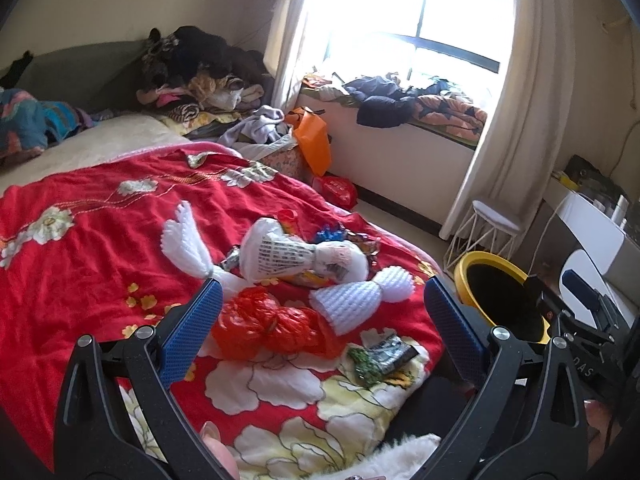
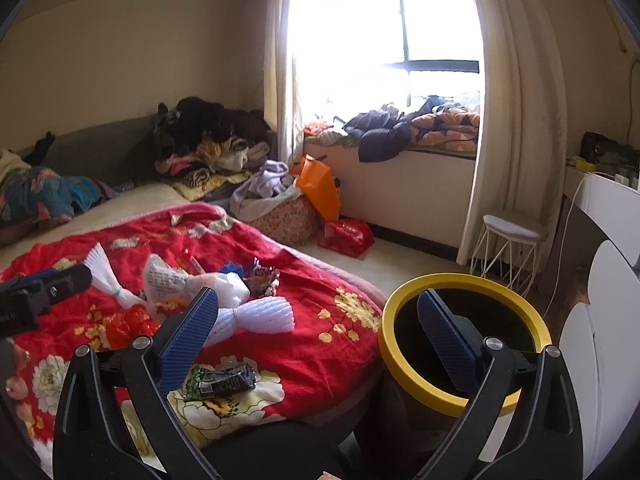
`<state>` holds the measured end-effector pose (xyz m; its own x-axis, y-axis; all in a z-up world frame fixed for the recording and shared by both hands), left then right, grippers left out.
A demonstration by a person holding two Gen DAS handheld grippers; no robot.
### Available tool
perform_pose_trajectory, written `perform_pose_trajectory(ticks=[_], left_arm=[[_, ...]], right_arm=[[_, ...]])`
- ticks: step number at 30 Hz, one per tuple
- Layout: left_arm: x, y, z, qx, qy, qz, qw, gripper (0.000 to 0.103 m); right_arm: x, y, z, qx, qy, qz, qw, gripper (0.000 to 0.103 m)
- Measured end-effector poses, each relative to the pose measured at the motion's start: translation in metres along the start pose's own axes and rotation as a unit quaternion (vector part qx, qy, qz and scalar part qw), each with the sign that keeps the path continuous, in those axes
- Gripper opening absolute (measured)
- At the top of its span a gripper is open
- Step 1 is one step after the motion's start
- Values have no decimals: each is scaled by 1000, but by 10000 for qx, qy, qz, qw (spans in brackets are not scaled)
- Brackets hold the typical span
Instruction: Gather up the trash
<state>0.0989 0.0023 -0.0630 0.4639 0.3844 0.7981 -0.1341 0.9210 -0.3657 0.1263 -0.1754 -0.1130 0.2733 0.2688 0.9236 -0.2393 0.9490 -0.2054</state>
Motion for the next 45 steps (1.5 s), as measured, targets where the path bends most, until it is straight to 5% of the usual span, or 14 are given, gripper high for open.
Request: perform_pose_trajectory(ticks=[17,27,33,37,39,45], left_arm=[[35,87,-18,801,-263,544,9950,93],[43,115,-51,609,-28,913,9939,93],[40,117,-72,403,204,1034,9936,89],[37,119,-83,339,421,1141,9920,84],[35,119,-87,305,500,1169,9914,75],[29,123,-91,294,685,1232,9896,36]], right_arm=[[4,38,-90,602,749,-136,9953,97],[-27,33,-152,779,1743,-776,9785,96],[-45,46,-178,1172,2307,-1177,9587,71],[-46,52,-176,1506,2328,-1353,9512,43],[-42,55,-170,1627,2227,-1347,9517,26],[-33,56,-150,1724,1934,-1257,9576,17]])
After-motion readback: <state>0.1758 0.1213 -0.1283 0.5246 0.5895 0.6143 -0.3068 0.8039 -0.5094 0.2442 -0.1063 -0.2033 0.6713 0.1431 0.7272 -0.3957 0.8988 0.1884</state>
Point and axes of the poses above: each gripper's, at about its wrist camera, not at the fingertips, and z roughly against the way its jaws point, y to its left, x to its top, the point moved 8 cm from there along -z, roughly the way its jaws point, and after that the axes turned 12 degrees about z, right-handed, at the moved point
